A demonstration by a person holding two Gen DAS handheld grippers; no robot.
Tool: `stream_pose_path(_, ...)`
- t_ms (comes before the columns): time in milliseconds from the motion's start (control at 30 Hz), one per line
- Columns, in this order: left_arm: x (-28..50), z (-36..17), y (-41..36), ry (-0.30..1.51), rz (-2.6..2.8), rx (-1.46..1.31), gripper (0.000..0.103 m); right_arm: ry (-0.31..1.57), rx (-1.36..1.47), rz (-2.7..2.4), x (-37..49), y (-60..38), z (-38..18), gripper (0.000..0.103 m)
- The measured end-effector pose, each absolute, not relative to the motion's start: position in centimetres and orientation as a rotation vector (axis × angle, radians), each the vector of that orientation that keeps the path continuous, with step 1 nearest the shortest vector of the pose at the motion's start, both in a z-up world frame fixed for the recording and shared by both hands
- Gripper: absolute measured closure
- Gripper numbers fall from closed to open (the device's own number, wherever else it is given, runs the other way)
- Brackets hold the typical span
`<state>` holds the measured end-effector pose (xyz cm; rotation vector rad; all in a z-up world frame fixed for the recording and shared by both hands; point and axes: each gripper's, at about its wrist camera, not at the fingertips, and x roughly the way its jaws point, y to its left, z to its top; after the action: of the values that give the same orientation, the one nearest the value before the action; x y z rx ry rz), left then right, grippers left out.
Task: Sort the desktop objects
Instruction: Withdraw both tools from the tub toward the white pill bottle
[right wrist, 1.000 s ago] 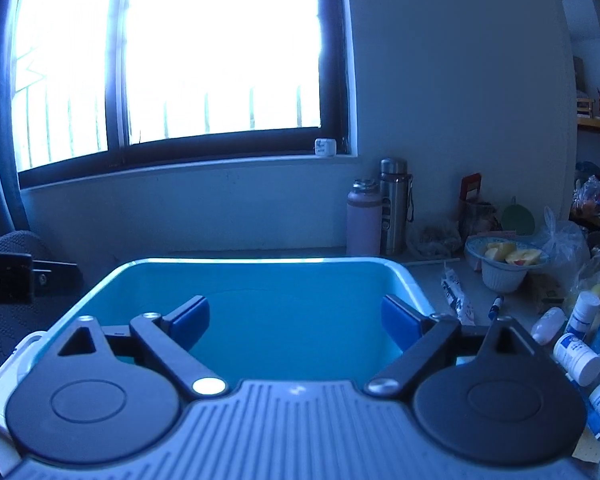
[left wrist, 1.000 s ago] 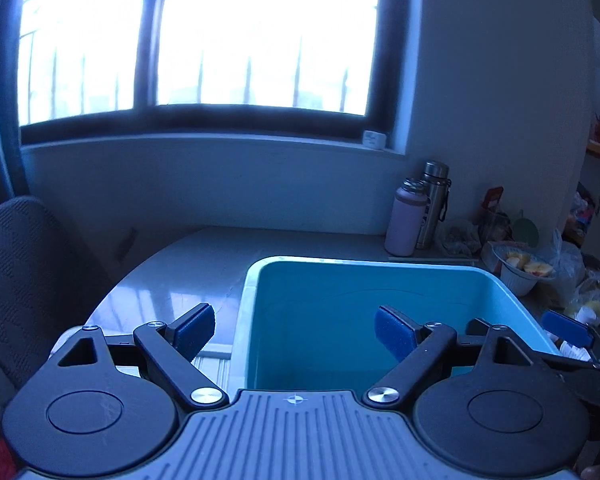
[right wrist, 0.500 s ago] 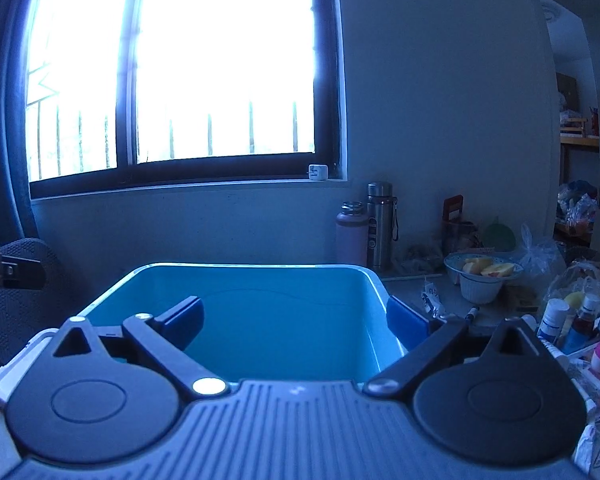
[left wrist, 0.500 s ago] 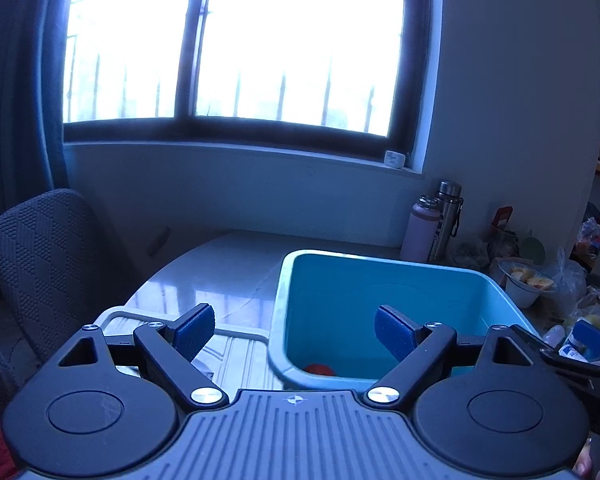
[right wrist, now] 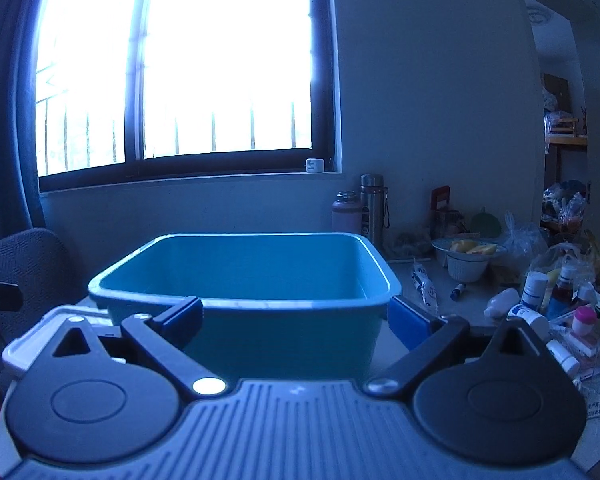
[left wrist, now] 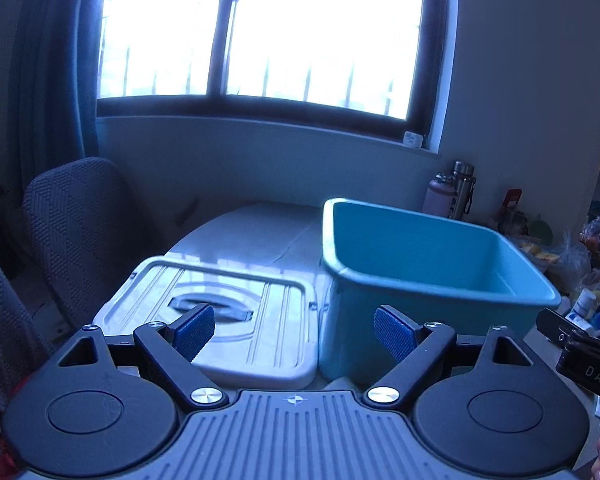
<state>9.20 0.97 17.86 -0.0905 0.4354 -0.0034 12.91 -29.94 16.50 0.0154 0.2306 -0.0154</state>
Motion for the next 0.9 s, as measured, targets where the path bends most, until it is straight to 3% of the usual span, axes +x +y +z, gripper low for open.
stream_pose_path(900,5.4,5.7,4.1,0.585,0.083,-0.045,0.014,0.421,0.018,0.029,7.7,-27.3,6.1,0.004)
